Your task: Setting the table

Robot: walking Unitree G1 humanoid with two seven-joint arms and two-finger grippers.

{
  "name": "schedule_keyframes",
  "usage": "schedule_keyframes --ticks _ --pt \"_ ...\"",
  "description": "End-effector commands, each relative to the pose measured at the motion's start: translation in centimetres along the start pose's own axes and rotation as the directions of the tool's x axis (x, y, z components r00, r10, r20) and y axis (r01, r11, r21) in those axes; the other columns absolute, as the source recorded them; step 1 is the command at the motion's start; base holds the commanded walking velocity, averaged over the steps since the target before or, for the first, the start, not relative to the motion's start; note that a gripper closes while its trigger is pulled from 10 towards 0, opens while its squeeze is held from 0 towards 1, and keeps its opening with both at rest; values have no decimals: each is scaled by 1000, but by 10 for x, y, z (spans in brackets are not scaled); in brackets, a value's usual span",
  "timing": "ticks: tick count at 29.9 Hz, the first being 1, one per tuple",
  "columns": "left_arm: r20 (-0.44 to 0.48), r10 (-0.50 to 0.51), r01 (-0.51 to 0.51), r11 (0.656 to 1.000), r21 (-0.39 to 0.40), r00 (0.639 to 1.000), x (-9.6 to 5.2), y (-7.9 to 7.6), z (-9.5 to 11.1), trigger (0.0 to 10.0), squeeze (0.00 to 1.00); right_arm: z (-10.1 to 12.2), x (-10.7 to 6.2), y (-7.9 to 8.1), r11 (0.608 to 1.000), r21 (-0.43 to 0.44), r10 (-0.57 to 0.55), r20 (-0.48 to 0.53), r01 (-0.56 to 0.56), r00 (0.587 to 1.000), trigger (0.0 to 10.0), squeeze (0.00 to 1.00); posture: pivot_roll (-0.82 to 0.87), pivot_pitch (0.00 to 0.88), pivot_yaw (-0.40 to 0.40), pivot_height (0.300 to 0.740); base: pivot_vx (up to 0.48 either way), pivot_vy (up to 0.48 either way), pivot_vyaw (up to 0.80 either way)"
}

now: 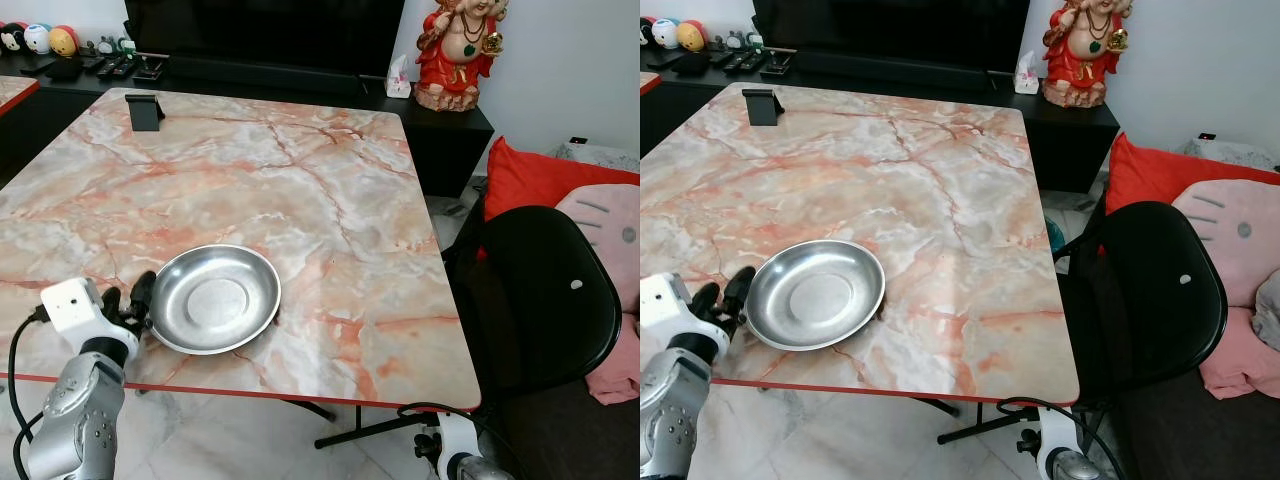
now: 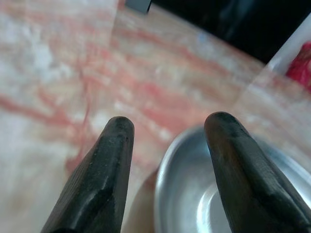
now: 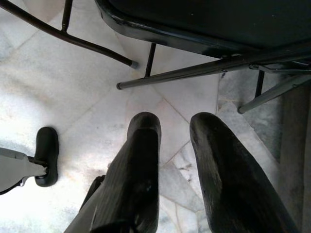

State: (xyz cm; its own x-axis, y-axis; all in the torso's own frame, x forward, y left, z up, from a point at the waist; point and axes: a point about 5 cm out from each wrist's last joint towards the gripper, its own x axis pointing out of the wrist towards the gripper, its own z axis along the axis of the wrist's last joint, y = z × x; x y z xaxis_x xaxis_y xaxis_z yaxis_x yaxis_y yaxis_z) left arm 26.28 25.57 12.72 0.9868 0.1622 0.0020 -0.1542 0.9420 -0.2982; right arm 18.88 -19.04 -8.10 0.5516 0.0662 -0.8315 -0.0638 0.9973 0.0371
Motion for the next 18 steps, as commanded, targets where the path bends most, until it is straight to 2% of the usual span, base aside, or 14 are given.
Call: schedule_keyframes --ticks 1,3,4,5,6,7,9,10,11,12,13,18 --pt "94 -9 8 1000 5 996 1 -5 14 10000 0 1 -1 -6 1000 -1 -13 1 13 1000 10000 0 111 0 -112 740 0 0 0" --pt "159 4 -10 999 35 987 1 -5 23 10000 0 0 -1 -6 1000 1 -14 1 14 1000 10000 0 108 0 -113 740 0 0 0" --pt "185 -45 17 988 153 982 2 -14 29 10000 0 1 -1 -6 1000 8 -18 8 18 1000 10000 0 110 0 -114 740 0 0 0" --pt "190 -76 36 978 206 979 3 -20 31 10000 0 1 -1 -7 1000 15 -20 13 20 1000 10000 0 110 0 -114 740 0 0 0" --pt "175 -163 107 951 288 971 4 -34 29 10000 0 1 -1 -7 999 20 -26 20 26 999 10000 0 110 0 -114 740 0 0 0" --pt "170 -181 124 945 301 969 4 -37 28 10000 0 1 -1 -7 999 20 -27 21 27 999 10000 0 110 0 -114 740 0 0 0" --pt "109 -277 215 895 390 955 6 -53 19 10000 0 2 -1 -7 999 27 -35 26 35 999 10000 0 104 0 -112 740 0 0 0" --pt "57 -354 290 838 462 934 6 -66 9 10000 0 2 -1 -7 999 35 -43 31 41 999 10000 0 92 0 -105 740 0 0 0" --pt "57 -354 290 838 462 934 6 -66 9 10000 0 2 -1 -7 999 35 -43 31 41 999 10000 0 92 0 -105 740 0 0 0" --pt "55 -386 318 824 468 921 7 -75 3 10000 0 2 -1 -7 998 46 -50 38 48 998 10000 0 79 0 -98 740 0 0 0" --pt "75 -380 317 852 417 922 8 -79 1 10000 0 2 -1 -7 997 53 -54 42 51 998 10000 0 66 0 -93 740 0 0 0" --pt "59 -396 337 842 422 916 8 -90 -11 10000 0 1 -2 -7 996 68 -64 47 61 997 10000 0 67 0 -95 740 0 0 0"
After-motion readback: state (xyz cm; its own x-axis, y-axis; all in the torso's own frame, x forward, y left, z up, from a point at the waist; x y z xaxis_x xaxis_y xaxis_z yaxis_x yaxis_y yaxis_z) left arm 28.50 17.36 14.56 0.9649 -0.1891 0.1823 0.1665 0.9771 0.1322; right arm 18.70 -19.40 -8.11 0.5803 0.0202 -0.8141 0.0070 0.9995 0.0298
